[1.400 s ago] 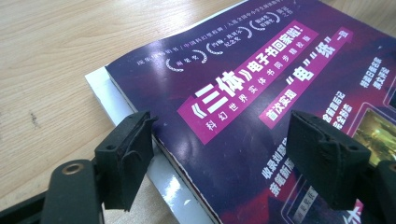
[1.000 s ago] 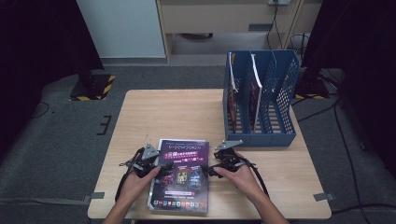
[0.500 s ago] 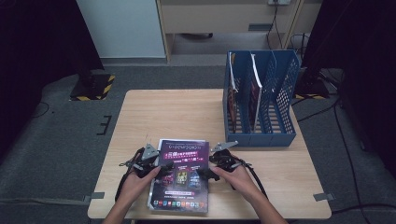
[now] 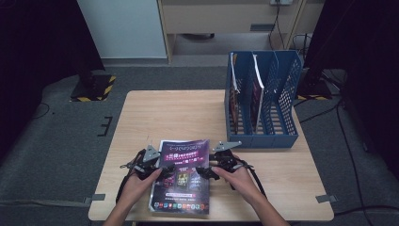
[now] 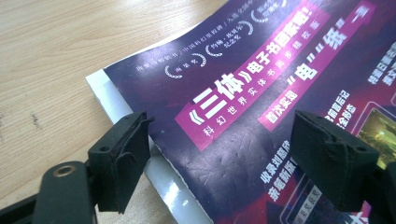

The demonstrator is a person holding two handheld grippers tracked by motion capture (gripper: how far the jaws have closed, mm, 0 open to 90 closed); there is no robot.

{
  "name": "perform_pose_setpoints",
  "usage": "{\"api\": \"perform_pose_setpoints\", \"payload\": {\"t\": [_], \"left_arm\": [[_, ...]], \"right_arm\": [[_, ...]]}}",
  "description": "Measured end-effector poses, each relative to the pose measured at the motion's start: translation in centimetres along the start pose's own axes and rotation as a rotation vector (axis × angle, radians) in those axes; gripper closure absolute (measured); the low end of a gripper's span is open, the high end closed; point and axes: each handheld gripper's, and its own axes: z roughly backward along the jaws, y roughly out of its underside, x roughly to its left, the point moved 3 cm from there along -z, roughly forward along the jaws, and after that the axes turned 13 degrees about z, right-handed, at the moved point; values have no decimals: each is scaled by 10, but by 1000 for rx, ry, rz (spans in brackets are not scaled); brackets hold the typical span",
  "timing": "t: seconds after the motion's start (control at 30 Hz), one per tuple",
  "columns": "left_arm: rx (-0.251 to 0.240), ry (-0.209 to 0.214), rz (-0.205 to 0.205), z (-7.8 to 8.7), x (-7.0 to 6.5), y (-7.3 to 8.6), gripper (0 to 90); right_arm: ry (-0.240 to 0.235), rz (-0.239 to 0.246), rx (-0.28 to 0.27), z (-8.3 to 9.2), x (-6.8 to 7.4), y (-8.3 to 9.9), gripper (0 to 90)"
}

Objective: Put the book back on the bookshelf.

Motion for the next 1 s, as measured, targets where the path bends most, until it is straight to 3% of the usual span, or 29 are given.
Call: {"api": "perform_pose_setpoints", "payload": {"t": [0.1,0.23,0.37,1.0], "left_arm": [[2,2,6,0,1,0,190],[-3,-3,0,1,0,1,191],[-2,-1,3,1,1,1,190],[-6,9,19,-1,2,1,156]], "right_arm": [[-2,-1,-13,2,3,-6,185],[5,37,-2,0,4,-15,191],[3,26,-26,-2,7,-26,194],[27,28,20,-27,11,-54,216]]}}
